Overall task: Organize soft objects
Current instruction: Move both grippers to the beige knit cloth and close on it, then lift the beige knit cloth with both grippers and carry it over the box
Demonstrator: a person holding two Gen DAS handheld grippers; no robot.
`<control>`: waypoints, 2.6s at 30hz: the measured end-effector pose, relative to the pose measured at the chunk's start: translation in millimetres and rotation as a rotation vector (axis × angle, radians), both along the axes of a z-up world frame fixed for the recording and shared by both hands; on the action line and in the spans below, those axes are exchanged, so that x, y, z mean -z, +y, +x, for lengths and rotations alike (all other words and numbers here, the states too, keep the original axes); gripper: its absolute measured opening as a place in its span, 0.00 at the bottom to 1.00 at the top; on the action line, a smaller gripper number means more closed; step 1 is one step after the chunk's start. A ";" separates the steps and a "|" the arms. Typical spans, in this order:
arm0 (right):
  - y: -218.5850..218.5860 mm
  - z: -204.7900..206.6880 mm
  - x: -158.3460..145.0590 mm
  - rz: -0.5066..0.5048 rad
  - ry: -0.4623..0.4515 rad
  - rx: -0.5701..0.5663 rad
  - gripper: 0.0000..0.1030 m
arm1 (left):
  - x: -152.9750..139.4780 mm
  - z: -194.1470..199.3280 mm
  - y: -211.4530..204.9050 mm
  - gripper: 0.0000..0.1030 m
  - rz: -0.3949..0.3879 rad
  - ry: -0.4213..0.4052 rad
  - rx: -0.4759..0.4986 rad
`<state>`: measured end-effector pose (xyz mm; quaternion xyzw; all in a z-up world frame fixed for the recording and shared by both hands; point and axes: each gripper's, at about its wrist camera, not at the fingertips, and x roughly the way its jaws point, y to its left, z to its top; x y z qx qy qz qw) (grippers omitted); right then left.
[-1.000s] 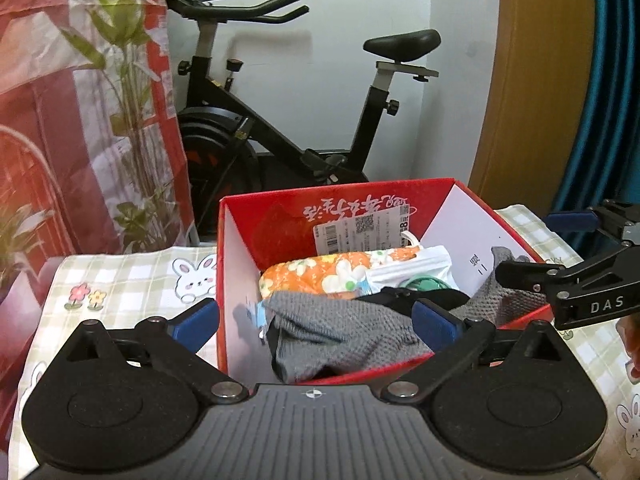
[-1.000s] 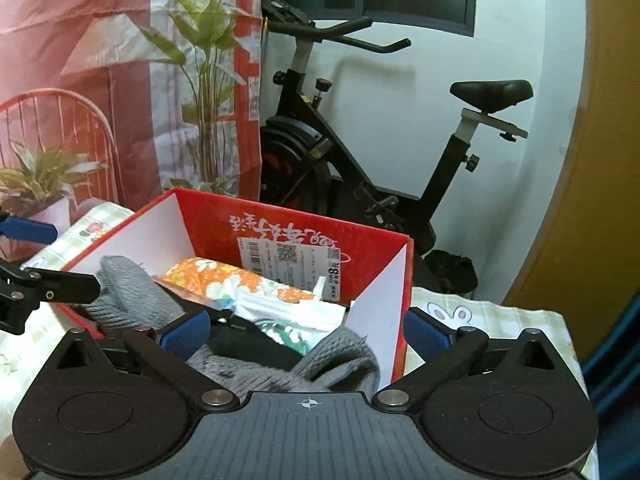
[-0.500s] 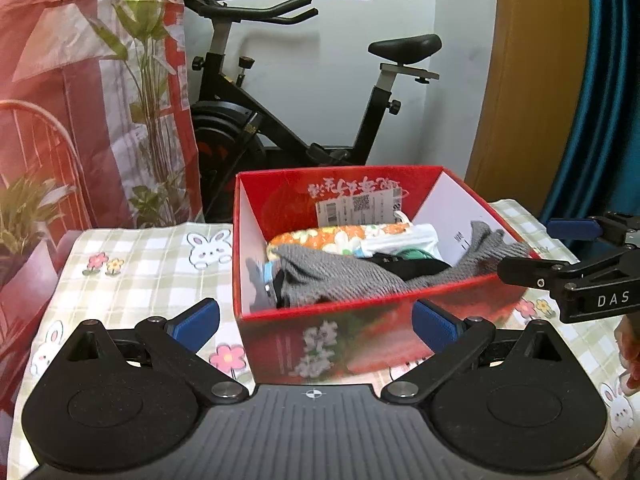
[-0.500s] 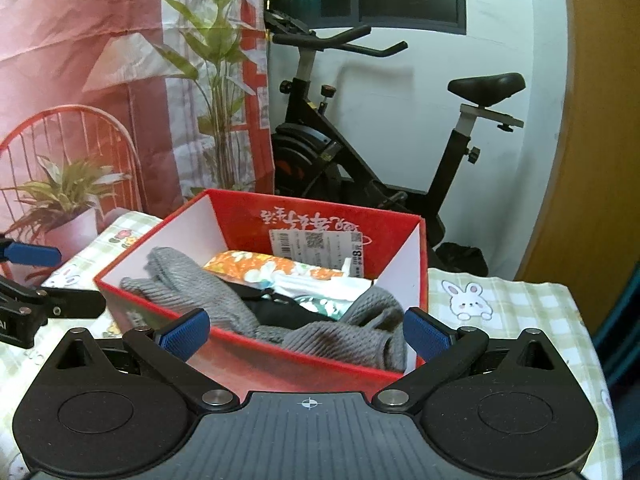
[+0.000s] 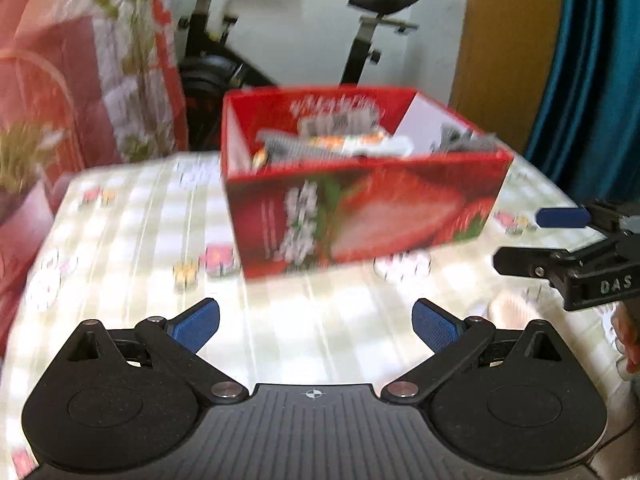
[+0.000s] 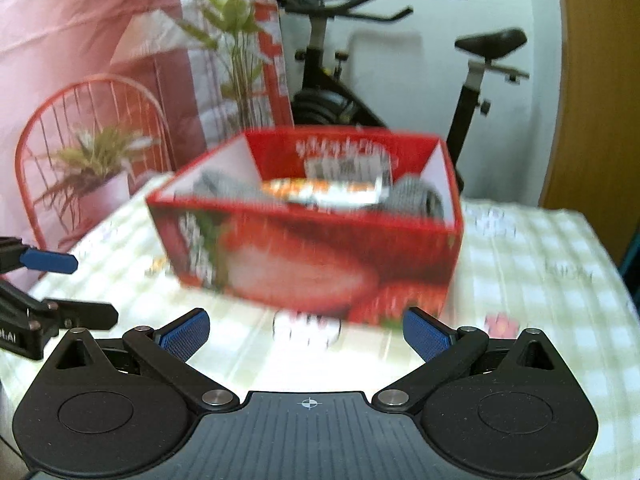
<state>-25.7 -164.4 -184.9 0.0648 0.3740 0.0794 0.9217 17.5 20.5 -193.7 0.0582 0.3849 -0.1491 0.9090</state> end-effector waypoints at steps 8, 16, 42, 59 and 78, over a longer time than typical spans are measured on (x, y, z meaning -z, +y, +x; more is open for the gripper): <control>1.8 -28.0 34.4 -0.072 0.066 0.056 1.00 | 31.1 -10.5 27.4 1.00 -0.105 0.089 -0.124; -11.2 -41.6 56.0 -0.103 0.123 0.127 1.00 | 48.8 -20.2 43.2 1.00 -0.125 0.131 -0.168; -3.8 -44.8 71.3 -0.071 0.136 0.096 1.00 | 75.3 -20.8 50.4 0.77 -0.263 0.179 -0.117; 10.1 -16.8 82.3 -0.048 0.165 0.022 0.99 | 65.3 2.6 55.3 0.25 -0.307 0.111 -0.061; 27.2 35.0 85.5 -0.114 0.109 0.006 0.99 | 74.7 29.1 62.7 0.26 -0.229 0.064 -0.114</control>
